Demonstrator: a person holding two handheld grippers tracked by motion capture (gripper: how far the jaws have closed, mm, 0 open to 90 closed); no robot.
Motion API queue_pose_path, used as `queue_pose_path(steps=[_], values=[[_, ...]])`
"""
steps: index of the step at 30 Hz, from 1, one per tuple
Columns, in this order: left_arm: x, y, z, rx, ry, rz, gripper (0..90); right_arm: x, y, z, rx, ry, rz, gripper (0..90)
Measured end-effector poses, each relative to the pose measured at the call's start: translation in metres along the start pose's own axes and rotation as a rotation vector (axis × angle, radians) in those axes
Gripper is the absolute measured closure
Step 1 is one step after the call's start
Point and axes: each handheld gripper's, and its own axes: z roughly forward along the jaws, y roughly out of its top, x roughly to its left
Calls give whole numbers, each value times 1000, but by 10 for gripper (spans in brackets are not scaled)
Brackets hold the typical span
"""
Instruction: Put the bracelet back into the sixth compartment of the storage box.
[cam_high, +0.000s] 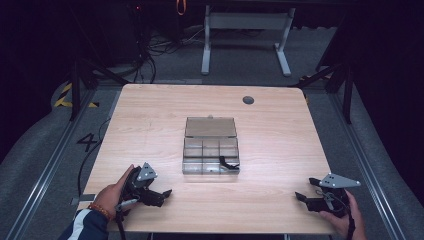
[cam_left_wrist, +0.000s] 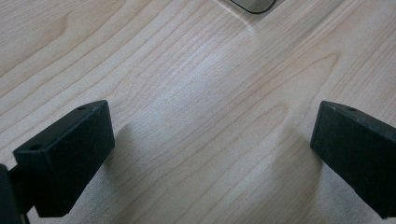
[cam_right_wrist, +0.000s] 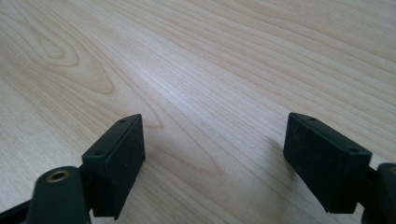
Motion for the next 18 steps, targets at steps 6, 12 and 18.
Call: queue_pose_path(steps=[6,12,18], values=[[0,0,0,0,0,0,0,0,0,0,2,-6,7,208],[0,0,0,0,0,0,0,0,0,0,1,-8,9,208],[0,0,0,-1,0,1,0,0,0,0,1,-7,8,208]])
